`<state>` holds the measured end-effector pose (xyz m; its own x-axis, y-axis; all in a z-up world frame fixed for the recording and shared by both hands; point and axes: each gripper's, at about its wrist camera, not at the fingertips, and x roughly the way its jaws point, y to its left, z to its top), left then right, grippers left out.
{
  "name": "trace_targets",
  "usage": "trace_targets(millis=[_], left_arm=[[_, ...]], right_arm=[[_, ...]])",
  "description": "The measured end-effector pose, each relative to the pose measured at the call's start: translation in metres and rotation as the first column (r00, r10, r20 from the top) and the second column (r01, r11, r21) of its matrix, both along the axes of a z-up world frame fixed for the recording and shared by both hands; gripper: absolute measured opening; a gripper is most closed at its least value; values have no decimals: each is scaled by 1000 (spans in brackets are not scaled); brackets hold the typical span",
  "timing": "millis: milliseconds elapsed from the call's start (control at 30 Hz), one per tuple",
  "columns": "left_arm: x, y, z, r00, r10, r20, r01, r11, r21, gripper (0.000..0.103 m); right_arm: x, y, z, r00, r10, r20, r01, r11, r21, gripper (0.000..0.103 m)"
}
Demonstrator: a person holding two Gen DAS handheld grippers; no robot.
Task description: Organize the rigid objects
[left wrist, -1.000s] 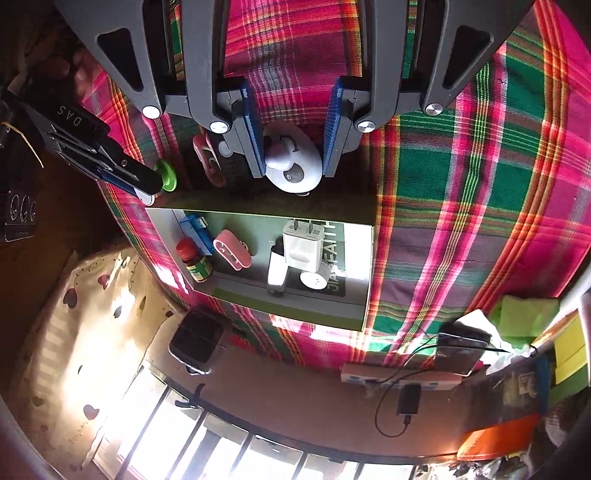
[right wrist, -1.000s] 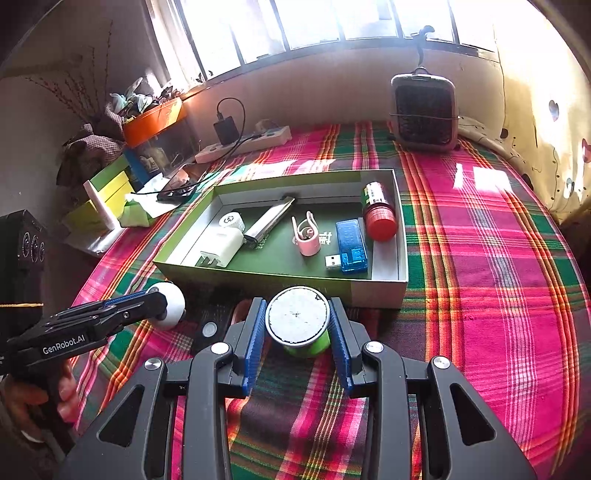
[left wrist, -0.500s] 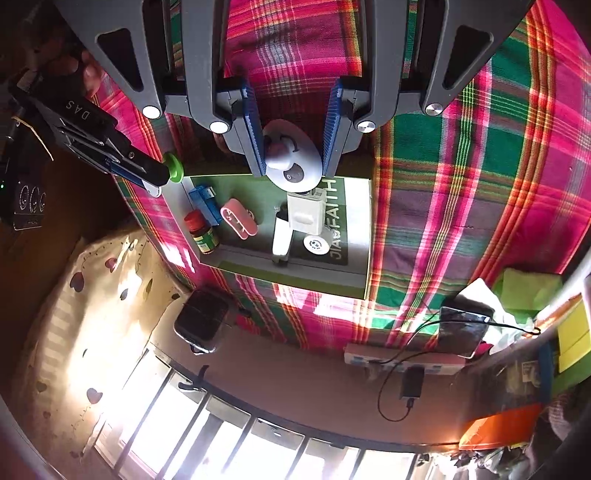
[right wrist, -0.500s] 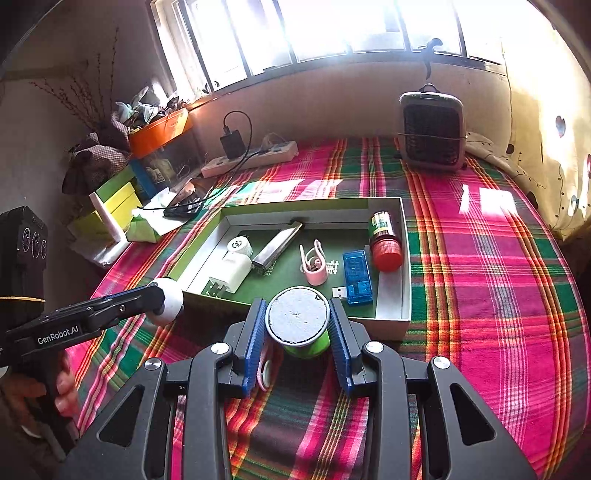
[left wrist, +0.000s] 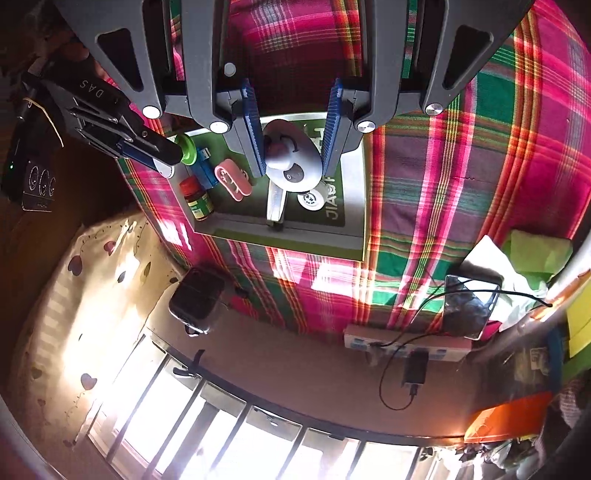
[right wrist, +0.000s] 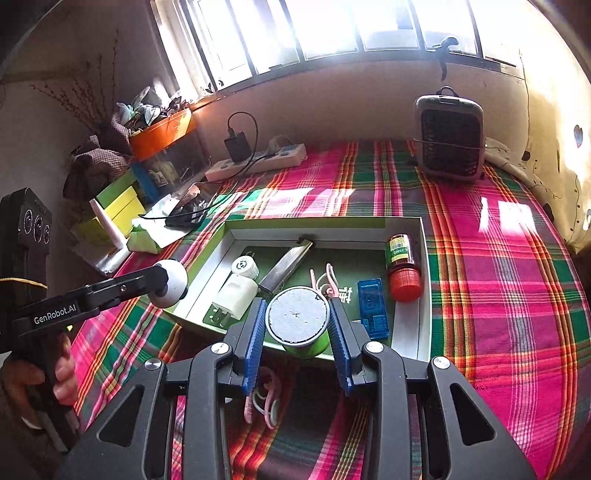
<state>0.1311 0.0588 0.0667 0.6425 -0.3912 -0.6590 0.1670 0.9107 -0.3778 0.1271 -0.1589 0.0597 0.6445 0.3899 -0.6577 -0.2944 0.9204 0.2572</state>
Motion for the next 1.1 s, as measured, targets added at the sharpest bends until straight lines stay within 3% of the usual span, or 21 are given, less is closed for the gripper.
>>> trace_targets(millis=[667,1100], left_arm=[[62,-4,-7,999,-21,-37,20,1000,-18,29],[98,-11,-23,997,-26,-69,28,999,19,29]], right_arm=[[39,21,-25,997,43,-69,-43,999,2,35],[51,29,-37,995,52,-89,-53,998,-15,35]])
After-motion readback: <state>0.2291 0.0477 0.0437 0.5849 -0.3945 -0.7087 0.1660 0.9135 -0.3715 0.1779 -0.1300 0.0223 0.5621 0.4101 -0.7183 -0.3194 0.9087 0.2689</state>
